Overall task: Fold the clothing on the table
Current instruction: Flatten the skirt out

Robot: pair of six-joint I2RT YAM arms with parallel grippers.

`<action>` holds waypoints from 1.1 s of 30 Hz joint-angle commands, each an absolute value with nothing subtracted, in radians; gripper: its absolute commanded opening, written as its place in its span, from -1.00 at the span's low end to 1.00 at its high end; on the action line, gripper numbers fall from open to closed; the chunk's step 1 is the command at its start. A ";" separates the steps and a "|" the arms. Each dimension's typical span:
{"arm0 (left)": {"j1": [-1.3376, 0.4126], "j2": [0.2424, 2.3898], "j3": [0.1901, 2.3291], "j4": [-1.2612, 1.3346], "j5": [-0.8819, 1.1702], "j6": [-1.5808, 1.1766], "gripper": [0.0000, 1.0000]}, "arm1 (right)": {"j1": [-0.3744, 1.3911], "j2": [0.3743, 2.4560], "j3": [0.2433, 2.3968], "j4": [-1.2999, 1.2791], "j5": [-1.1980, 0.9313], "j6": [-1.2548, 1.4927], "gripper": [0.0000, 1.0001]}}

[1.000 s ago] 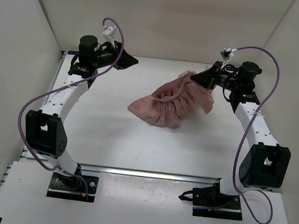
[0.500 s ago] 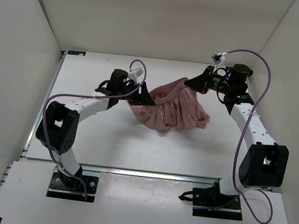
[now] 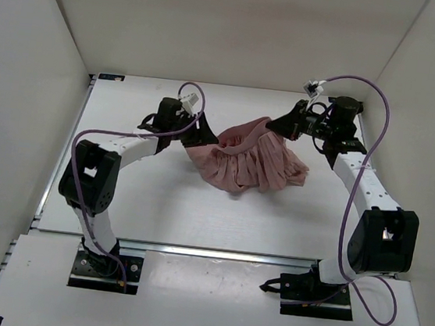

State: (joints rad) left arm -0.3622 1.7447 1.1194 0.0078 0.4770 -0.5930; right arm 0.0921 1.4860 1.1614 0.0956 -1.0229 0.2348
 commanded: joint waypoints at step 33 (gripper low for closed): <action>-0.195 1.373 1.654 -0.459 0.439 -0.624 -1.00 | -0.032 1.164 1.135 0.416 -1.094 0.563 -0.98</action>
